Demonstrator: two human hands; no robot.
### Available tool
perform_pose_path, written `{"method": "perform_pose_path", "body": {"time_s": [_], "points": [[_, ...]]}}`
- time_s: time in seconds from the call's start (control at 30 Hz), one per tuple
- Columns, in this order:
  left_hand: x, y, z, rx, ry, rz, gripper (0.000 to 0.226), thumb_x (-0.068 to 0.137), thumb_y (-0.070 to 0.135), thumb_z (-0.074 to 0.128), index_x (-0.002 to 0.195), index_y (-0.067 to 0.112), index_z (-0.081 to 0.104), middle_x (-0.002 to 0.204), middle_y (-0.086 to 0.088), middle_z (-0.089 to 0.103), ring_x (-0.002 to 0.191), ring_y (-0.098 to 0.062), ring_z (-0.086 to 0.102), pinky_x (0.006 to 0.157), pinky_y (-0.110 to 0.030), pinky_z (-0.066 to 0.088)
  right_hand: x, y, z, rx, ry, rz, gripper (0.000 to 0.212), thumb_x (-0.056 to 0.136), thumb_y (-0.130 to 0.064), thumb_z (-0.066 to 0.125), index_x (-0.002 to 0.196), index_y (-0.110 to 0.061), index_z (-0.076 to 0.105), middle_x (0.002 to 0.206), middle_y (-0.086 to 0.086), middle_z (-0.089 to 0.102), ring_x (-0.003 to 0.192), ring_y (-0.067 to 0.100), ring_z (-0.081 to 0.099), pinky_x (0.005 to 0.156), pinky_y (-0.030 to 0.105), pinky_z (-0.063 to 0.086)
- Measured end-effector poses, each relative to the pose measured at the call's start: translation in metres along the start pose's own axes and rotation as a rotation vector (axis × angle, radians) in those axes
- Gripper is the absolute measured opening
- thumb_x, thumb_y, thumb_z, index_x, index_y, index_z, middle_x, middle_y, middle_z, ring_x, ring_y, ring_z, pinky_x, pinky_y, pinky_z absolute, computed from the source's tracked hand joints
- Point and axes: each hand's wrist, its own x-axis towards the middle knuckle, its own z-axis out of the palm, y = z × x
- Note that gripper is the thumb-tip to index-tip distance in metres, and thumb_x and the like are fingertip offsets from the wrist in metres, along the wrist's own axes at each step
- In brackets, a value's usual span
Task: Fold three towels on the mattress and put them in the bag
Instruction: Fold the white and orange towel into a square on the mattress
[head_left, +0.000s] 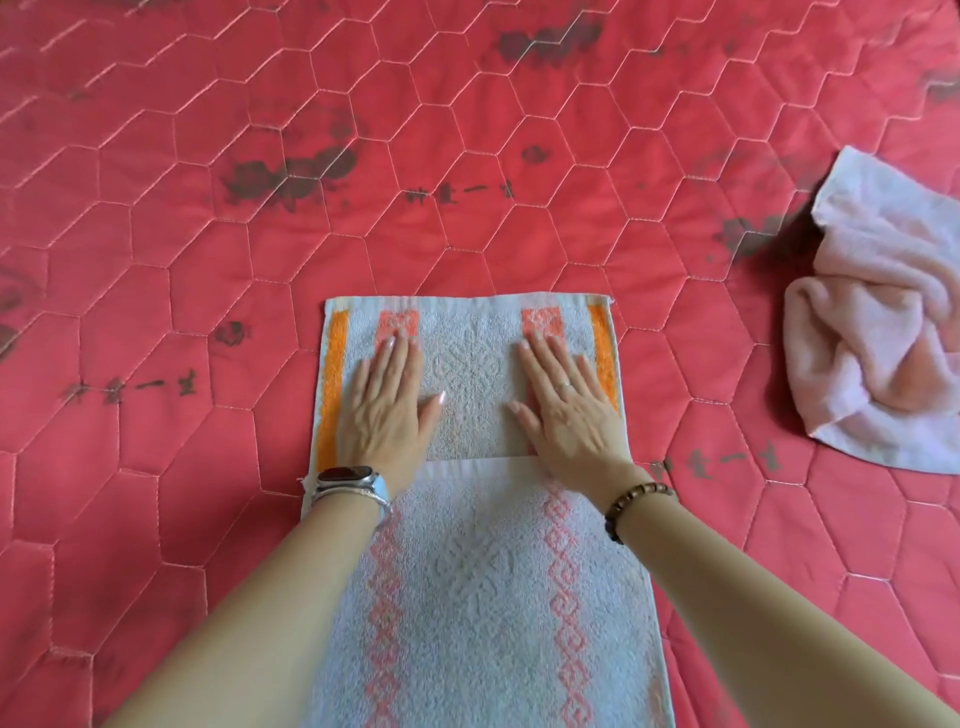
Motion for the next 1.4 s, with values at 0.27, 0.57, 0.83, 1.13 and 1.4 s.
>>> {"method": "perform_pose_path", "body": {"time_s": [0.27,0.57,0.83,1.13,1.4], "points": [[0.007,-0.04,-0.022,-0.304,0.084,-0.206,0.066,0.105,0.031,0.043,0.156,0.0,0.016,0.167,-0.014,0.004,0.155,-0.024,0.003,0.125,-0.032,0.005,0.005,0.028,-0.012,0.327,0.148,0.112,0.061,0.1,-0.034,0.04,0.152,-0.009,0.023,0.161,0.009,0.016,0.15,0.024,0.009,0.122,0.038,0.01],[0.054,-0.033,-0.046,-0.739,0.273,-0.675,0.059,0.093,0.018,0.069,0.143,-0.001,0.043,0.138,-0.02,0.052,0.129,-0.034,0.049,0.11,-0.039,0.037,0.041,0.031,-0.032,0.879,0.369,0.751,0.045,0.085,-0.013,0.057,0.128,-0.018,0.045,0.112,0.004,0.053,0.108,0.022,0.047,0.096,0.037,0.043],[0.054,-0.041,-0.064,-0.921,0.277,-0.676,0.058,0.091,0.022,0.072,0.136,-0.006,0.05,0.124,-0.017,0.064,0.116,-0.033,0.06,0.102,-0.04,0.045,0.033,0.033,-0.057,1.048,0.377,0.772,0.037,0.088,-0.014,0.068,0.124,-0.014,0.063,0.091,-0.007,0.065,0.08,0.009,0.063,0.077,0.028,0.057],[-0.002,-0.049,-0.111,-0.986,0.308,-0.503,0.033,0.089,0.006,0.07,0.119,-0.004,0.062,0.093,-0.02,0.069,0.076,-0.021,0.063,0.077,-0.027,0.052,-0.013,0.019,-0.106,1.059,0.381,0.637,0.032,0.083,-0.005,0.071,0.113,-0.017,0.069,0.078,-0.009,0.06,0.068,0.003,0.051,0.059,0.007,0.046],[-0.095,-0.051,-0.12,-0.948,0.239,-0.324,0.033,0.084,-0.005,0.072,0.08,0.026,0.063,0.086,0.01,0.063,0.083,-0.008,0.059,0.081,-0.017,0.048,-0.096,0.008,-0.09,0.876,0.341,0.614,0.009,0.083,-0.016,0.074,0.083,-0.021,0.066,0.094,0.002,0.056,0.083,0.019,0.055,0.072,0.03,0.048]]}}
